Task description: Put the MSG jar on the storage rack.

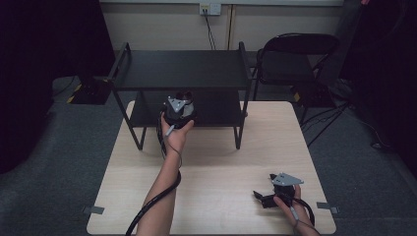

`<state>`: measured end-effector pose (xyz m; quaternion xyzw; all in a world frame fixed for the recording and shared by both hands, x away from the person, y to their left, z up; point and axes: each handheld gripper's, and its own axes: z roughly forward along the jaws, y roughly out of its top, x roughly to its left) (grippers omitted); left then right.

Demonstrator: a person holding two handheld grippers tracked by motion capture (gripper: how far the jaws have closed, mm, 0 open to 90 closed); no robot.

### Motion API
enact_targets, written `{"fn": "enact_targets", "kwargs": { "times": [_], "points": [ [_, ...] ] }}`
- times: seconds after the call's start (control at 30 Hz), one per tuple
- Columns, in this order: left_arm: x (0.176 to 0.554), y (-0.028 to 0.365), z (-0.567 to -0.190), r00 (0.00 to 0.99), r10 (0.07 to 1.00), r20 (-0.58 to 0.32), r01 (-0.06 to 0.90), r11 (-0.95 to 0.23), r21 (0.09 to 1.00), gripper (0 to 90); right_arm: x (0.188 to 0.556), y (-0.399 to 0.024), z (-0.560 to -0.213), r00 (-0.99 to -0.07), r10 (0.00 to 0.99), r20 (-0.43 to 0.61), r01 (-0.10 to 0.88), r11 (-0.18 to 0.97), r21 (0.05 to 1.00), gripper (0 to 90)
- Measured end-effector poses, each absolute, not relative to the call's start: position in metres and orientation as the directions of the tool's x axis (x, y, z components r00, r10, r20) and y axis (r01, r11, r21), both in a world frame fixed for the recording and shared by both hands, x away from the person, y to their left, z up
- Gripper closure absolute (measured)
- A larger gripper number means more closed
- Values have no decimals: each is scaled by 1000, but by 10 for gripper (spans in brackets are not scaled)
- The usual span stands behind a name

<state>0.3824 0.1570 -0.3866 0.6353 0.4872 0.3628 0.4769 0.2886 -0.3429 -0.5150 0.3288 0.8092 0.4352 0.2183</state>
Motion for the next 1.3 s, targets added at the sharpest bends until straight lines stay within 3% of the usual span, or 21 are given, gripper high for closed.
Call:
{"fn": "enact_targets", "kwargs": {
  "times": [0.6, 0.63, 0.7, 0.8, 1.3],
  "points": [
    [383, 164, -391, 289, 957, 1, 253, -78, 964, 308, 288, -343, -515, -689, 721, -68, 341, 406, 848, 0],
    [383, 163, -391, 282, 959, -4, 253, -70, 965, 277, 288, -343, -515, -689, 721, -68, 341, 405, 848, 0],
    [382, 163, -391, 273, 962, -24, 262, -50, 964, 98, 288, -343, -515, -689, 721, -68, 341, 406, 848, 0],
    [377, 164, -394, 290, 957, -24, 251, -52, 967, 0, 288, -343, -515, -689, 721, -68, 341, 406, 848, 0],
    [325, 191, -411, 359, 933, 26, 183, -98, 978, 0, 288, -343, -515, -690, 721, -68, 341, 406, 848, 0]
  ]
}}
